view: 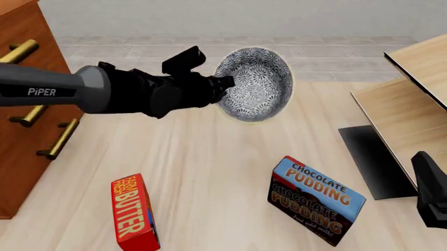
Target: Close the top drawer of the cabinet and put the bowl on top of it.
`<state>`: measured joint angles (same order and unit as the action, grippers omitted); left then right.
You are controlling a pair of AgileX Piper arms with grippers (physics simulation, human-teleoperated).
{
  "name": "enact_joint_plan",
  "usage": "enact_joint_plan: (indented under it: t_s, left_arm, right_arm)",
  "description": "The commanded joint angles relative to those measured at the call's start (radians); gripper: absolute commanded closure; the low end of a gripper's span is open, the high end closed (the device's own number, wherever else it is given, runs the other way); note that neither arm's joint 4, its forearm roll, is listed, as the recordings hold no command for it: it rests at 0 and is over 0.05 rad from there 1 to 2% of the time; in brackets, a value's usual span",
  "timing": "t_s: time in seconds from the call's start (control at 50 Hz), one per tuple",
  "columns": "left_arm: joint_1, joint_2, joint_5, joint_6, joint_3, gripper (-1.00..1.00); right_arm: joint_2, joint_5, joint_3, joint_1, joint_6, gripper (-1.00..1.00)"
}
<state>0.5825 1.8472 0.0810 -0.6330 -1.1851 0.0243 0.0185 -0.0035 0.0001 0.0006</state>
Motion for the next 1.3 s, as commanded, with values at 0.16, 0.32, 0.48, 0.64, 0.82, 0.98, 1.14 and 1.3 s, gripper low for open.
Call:
enact_joint_plan:
  t_s: [0.16,0.32,0.48,0.64,0.82,0.98,1.14,1.3]
  left_arm:
    - [-0.025,-0.197,-0.049,0.021,0.091,1.0]
    - [-0.024,-0.291,-0.093,0.016,0.129,1.0]
    - [-0.033,-0.399,-0.131,0.014,0.176,1.0]
    - [-0.045,-0.49,-0.2,0.018,0.185,1.0]
    - [-0.058,-0.562,-0.28,0.022,0.175,1.0]
    - [-0.075,-0.62,-0.353,0.028,0.17,1.0]
    - [-0.082,-0.693,-0.419,0.003,0.166,1.0]
    - [-0.091,-0.75,-0.478,0.006,0.17,1.0]
  right_arm:
    - [-0.007,-0.006,0.0,0.0,0.0,-1.0]
    - [-0.007,-0.006,0.0,0.0,0.0,-1.0]
    - [-0.007,-0.006,0.0,0.0,0.0,-1.0]
    - [-0.007,-0.006,0.0,0.0,0.0,-1.0]
    - [-0.007,-0.006,0.0,0.0,0.0,-1.0]
    - [-0.007,-0.006,0.0,0.0,0.0,-1.0]
    - [-0.007,-0.006,0.0,0.0,0.0,-1.0]
    - [-0.007,-0.006,0.0,0.0,0.0,-1.0]
